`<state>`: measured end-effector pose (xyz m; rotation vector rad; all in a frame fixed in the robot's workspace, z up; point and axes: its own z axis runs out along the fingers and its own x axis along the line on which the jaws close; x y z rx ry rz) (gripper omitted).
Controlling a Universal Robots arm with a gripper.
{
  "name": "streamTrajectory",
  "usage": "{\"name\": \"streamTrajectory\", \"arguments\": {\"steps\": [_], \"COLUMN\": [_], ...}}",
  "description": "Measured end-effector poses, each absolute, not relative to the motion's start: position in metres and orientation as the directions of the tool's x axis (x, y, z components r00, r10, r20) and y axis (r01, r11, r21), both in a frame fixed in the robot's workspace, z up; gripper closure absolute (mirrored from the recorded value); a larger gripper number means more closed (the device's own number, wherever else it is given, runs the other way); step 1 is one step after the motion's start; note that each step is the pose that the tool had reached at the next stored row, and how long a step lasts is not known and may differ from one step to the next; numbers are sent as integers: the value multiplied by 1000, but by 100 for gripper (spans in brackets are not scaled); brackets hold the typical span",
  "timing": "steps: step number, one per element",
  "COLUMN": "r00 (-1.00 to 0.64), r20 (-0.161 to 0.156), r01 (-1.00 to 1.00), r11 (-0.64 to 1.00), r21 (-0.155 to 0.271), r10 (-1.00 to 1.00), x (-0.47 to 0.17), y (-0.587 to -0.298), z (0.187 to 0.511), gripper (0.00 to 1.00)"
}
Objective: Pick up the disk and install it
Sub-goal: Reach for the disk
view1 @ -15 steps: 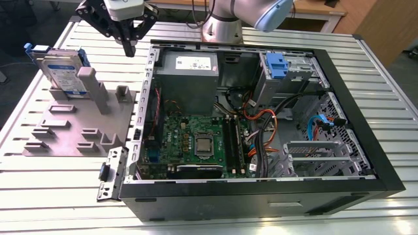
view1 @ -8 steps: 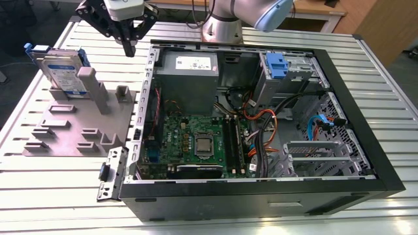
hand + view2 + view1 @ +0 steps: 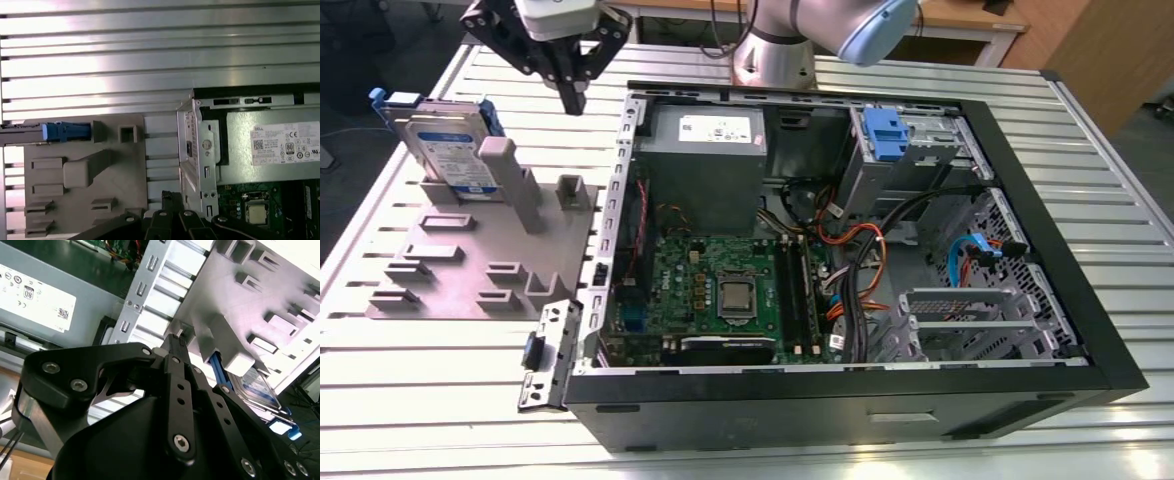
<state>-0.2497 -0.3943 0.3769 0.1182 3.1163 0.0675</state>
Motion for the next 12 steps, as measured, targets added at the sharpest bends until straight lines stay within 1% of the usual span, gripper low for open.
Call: {"name": "streamTrajectory", "arguments": {"steps": [12], "r00": [-997], "r20": [-21], "r01": [75], "r11": [996], "r21": [44], "r10": [76], "x": [-264], "y": [-392], "z": [376], "gripper": [89]}}
